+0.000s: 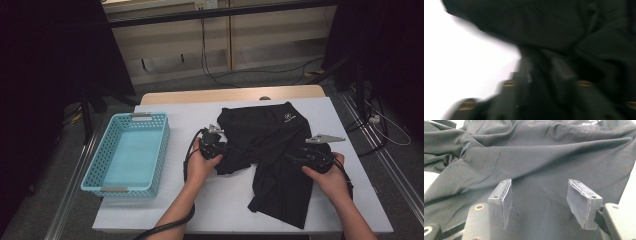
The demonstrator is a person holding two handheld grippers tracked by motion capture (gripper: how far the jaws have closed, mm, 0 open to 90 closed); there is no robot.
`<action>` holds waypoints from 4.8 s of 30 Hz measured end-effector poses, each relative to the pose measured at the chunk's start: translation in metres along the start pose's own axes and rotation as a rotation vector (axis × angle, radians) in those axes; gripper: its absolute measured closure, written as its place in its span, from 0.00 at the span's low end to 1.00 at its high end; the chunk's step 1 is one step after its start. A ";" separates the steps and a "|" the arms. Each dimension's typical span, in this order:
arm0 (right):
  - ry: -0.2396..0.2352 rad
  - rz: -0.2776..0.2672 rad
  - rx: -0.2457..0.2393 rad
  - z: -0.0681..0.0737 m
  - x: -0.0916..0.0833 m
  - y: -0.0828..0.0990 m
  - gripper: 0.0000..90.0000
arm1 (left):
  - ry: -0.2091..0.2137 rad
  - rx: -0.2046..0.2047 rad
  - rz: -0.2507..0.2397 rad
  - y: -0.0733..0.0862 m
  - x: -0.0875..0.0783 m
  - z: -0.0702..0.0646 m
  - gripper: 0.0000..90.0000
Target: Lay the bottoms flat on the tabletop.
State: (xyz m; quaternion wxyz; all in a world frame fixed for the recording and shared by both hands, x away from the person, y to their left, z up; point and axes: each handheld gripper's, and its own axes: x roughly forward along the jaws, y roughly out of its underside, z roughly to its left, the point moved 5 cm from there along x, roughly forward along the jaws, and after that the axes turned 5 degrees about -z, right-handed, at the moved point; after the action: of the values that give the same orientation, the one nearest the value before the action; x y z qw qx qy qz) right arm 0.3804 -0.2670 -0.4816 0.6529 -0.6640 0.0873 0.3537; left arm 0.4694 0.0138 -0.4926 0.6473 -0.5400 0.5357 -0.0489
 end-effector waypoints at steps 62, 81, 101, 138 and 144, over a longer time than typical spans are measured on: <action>0.032 0.118 -0.012 -0.021 -0.047 0.028 1.00 | -0.035 -0.210 -0.003 0.018 -0.069 0.044 0.98; 0.096 0.041 -0.065 -0.042 -0.022 0.004 0.58 | -0.120 -0.146 -0.059 0.003 -0.047 0.053 0.51; 0.051 0.079 -0.007 -0.049 -0.006 -0.005 1.00 | -0.063 -0.223 -0.004 0.008 -0.044 0.059 0.95; 0.183 -0.055 0.062 -0.066 0.057 -0.054 0.96 | -0.150 -0.173 -0.133 -0.025 -0.011 0.090 0.96; 0.218 -0.014 0.047 -0.071 0.061 -0.047 0.83 | -0.189 -0.184 -0.124 -0.020 -0.009 0.095 0.75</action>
State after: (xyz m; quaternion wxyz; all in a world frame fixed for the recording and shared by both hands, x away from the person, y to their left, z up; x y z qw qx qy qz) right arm 0.4779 -0.3054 -0.4864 0.6573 -0.6837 0.1613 0.2728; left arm 0.5469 0.0728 -0.4865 0.6383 -0.6313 0.4403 0.0118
